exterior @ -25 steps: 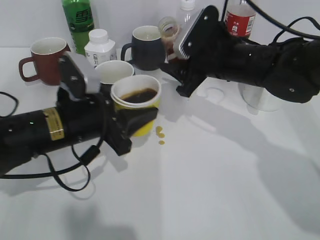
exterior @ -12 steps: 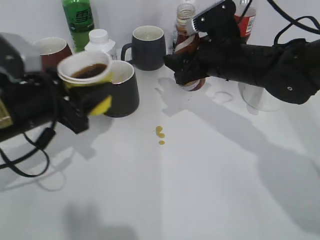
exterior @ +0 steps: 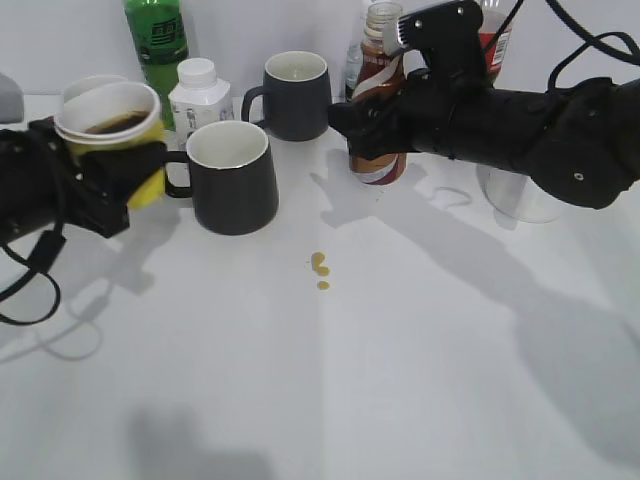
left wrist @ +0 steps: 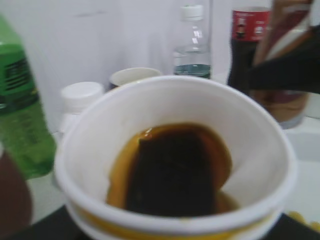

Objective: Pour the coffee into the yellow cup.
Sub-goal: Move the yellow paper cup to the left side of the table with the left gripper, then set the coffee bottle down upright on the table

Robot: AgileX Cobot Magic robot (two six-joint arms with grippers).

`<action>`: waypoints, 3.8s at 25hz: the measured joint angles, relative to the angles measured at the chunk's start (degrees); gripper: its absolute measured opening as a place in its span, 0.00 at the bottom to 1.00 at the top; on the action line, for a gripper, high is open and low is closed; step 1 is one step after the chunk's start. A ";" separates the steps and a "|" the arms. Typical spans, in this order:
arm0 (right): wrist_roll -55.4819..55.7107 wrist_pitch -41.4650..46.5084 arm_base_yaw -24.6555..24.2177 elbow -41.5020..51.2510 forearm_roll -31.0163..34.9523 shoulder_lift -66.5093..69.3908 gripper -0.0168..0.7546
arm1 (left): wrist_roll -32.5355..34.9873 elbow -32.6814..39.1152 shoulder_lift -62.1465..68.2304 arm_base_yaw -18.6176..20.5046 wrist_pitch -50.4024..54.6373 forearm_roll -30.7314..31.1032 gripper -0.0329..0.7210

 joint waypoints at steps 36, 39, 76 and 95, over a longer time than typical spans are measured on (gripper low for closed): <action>0.34 -0.11 0.00 0.00 0.22 1.48 0.67 | 10.97 -0.25 21.47 4.36 -13.87 -16.14 0.56; 0.34 -0.11 0.00 0.00 0.22 1.48 0.67 | 10.97 -1.23 22.90 4.36 -14.89 -16.14 0.56; 0.34 -5.69 0.00 0.00 0.22 5.74 0.67 | 10.97 4.05 20.79 4.36 -15.26 -18.47 0.88; -1.67 -7.01 0.00 0.17 0.09 7.42 0.69 | 10.63 14.83 10.48 4.36 -15.21 -19.28 0.85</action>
